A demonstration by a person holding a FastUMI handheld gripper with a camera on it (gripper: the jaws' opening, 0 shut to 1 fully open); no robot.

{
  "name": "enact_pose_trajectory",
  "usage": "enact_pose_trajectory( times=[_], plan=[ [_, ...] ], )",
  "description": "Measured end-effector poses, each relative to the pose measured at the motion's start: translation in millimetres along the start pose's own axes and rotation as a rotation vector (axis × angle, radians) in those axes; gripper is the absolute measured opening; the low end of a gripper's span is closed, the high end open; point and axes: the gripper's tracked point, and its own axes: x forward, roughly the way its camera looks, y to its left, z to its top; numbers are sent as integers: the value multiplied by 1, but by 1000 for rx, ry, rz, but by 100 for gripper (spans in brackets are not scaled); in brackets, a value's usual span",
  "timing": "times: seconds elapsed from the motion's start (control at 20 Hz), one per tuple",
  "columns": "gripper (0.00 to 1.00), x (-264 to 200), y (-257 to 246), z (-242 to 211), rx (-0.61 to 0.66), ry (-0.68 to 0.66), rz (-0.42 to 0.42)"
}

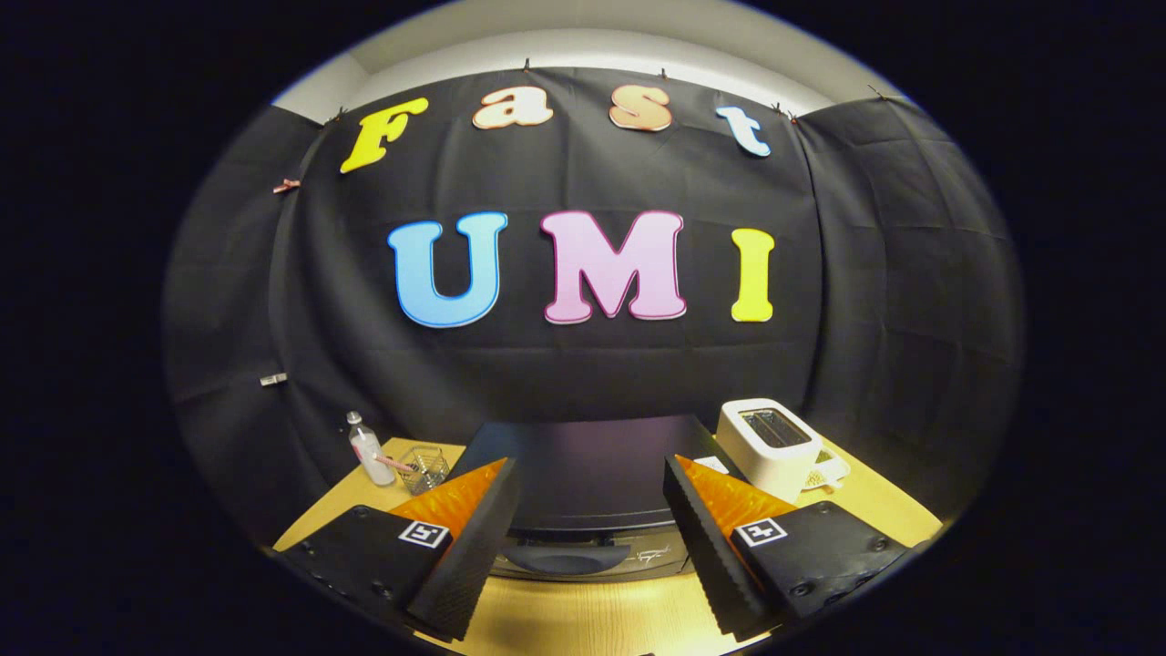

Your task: Open the toaster oven, put the food inside, and close the toaster oven door.

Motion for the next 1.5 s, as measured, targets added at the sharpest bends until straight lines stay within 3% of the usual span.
enact_pose_trajectory(
  times=[0.4,0.65,1.1,1.5],
  plan=[
    [98,38,12,-71,-37,176,26],
    [98,46,24,-93,-61,241,26],
    [98,43,25,-105,-43,243,33],
    [98,6,22,-121,-53,272,23]
  ],
)
